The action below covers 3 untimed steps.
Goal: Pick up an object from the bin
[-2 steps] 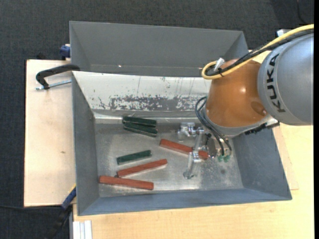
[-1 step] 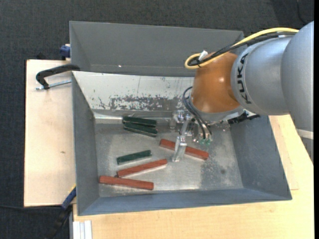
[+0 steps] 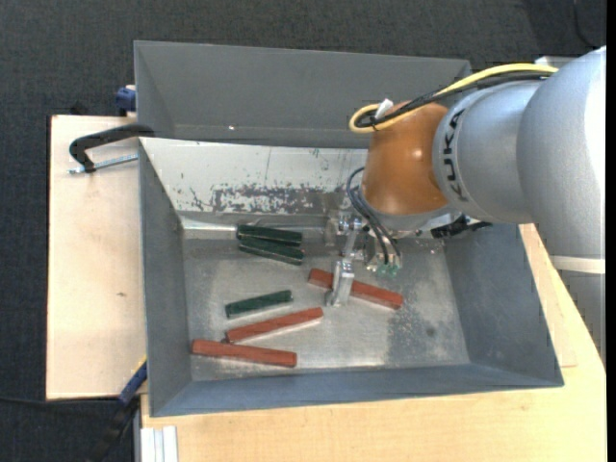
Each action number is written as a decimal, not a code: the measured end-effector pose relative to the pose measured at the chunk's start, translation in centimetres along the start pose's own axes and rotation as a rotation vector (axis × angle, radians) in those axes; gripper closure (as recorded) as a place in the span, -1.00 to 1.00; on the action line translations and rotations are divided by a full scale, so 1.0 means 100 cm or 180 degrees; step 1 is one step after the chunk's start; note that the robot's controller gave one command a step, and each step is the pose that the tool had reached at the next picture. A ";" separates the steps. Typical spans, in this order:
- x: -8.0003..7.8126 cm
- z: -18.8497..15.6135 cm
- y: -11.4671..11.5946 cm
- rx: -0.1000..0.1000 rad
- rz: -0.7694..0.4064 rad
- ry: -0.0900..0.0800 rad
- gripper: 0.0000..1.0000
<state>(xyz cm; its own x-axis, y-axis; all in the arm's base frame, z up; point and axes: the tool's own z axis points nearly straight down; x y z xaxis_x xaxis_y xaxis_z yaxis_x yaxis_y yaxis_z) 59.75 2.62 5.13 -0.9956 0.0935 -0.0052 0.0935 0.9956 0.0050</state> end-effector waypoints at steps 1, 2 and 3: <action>0.025 -0.021 0.018 0.0009 -0.0108 0.0014 -1.00; 0.033 -0.020 0.016 0.0011 -0.0119 0.0015 -1.00; 0.024 -0.022 0.018 0.0009 -0.0108 0.0002 1.00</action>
Offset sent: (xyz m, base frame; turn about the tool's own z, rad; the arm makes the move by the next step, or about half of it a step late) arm -0.0322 0.0185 0.0187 -0.0377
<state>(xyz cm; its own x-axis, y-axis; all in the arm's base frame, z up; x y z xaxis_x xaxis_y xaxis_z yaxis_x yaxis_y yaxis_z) 57.54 4.66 7.34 -0.9982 0.0597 -0.0048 0.0597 0.9982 0.0021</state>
